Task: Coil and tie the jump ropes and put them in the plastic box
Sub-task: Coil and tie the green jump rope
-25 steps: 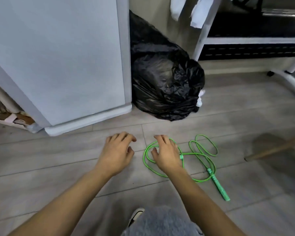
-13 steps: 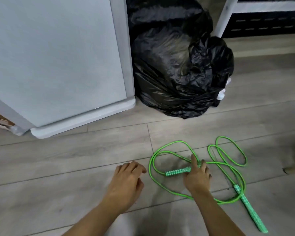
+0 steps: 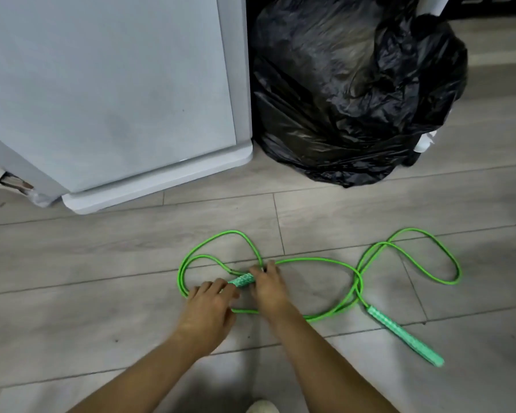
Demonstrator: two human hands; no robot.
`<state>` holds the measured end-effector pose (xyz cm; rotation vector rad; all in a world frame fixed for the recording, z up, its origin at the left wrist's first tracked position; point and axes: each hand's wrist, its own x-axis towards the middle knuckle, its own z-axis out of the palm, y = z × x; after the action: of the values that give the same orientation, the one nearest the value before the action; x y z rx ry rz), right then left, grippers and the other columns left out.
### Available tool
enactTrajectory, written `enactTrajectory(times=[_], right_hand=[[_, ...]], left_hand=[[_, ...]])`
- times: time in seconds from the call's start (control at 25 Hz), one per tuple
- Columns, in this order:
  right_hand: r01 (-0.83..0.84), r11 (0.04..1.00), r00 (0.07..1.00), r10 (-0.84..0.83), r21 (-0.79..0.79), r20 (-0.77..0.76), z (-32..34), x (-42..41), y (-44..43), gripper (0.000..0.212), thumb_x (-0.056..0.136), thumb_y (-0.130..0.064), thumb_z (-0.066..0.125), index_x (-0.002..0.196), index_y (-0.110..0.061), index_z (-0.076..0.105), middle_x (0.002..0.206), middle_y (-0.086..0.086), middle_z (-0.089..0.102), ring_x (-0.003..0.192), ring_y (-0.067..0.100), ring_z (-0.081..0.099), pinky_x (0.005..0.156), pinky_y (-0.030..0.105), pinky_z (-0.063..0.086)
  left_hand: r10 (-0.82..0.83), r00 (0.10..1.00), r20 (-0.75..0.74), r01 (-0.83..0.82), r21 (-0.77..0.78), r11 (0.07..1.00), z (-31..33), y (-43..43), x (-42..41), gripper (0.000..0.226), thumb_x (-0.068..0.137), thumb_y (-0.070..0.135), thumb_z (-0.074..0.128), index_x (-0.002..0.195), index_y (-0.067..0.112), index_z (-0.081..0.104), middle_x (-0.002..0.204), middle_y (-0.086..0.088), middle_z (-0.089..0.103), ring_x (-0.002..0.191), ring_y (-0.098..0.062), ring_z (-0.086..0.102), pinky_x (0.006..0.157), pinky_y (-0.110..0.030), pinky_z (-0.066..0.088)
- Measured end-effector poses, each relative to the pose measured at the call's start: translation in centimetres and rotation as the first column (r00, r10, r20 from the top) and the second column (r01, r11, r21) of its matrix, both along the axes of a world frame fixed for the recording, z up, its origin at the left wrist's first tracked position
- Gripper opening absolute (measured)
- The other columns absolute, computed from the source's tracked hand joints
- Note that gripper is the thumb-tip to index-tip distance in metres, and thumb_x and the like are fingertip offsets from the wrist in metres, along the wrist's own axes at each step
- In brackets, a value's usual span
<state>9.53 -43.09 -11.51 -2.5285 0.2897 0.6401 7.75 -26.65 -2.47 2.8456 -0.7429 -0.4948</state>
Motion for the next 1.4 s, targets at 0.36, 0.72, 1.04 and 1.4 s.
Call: enactTrajectory(times=[0.36, 0.72, 1.04, 1.4], right_hand=[[0.520, 0.764, 0.850, -0.418, -0.382, 0.321, 2.1, -7.4, -9.2, 0.055, 0.067, -0.032, 0.076, 0.116, -0.014, 0.058, 0.108, 0.016, 0.060, 0.100, 0.038, 0.057, 0.083, 0.044, 0.043], [0.258, 0.966, 0.943, -0.251, -0.004, 0.219, -0.6, -9.0, -5.9, 0.034, 0.073, -0.009, 0.074, 0.105, -0.015, 0.066, 0.097, 0.014, 0.062, 0.089, 0.040, 0.059, 0.078, 0.043, 0.049], [-0.144, 0.986, 0.983, 0.132, 0.085, 0.128, 1.6, -6.4, 4.1, 0.040, 0.082, -0.024, 0.066, 0.122, -0.023, 0.059, 0.119, 0.007, 0.061, 0.113, 0.029, 0.057, 0.093, 0.037, 0.046], [0.281, 0.960, 0.960, -0.281, 0.007, 0.002, 2.6, -7.7, -1.0, 0.020, 0.096, -0.028, 0.051, 0.104, -0.014, 0.064, 0.108, 0.014, 0.068, 0.106, 0.036, 0.062, 0.080, 0.037, 0.046]], left_hand=[[0.139, 0.968, -0.208, -0.072, 0.301, 0.951, -3.3, 2.5, -1.5, 0.065, 0.092, 0.035, 0.050, 0.151, 0.029, 0.026, 0.159, -0.002, 0.022, 0.137, -0.031, 0.035, 0.105, -0.046, 0.039], [0.213, 0.953, -0.217, -0.107, 0.415, 0.903, -4.0, 4.0, -2.9, 0.047, 0.093, 0.037, 0.051, 0.137, 0.023, 0.042, 0.138, -0.007, 0.038, 0.123, -0.031, 0.045, 0.097, -0.046, 0.043], [0.450, 0.882, -0.138, -0.358, 0.426, 0.831, -4.0, 8.1, -3.0, 0.044, 0.092, 0.038, 0.045, 0.131, 0.018, 0.041, 0.129, -0.005, 0.051, 0.117, -0.030, 0.053, 0.092, -0.042, 0.045], [0.025, 0.958, -0.284, 0.054, 0.268, 0.962, -5.3, 3.9, -4.4, 0.066, 0.092, 0.041, 0.053, 0.151, 0.038, 0.023, 0.162, -0.001, 0.010, 0.149, -0.034, 0.012, 0.115, -0.054, 0.020]])
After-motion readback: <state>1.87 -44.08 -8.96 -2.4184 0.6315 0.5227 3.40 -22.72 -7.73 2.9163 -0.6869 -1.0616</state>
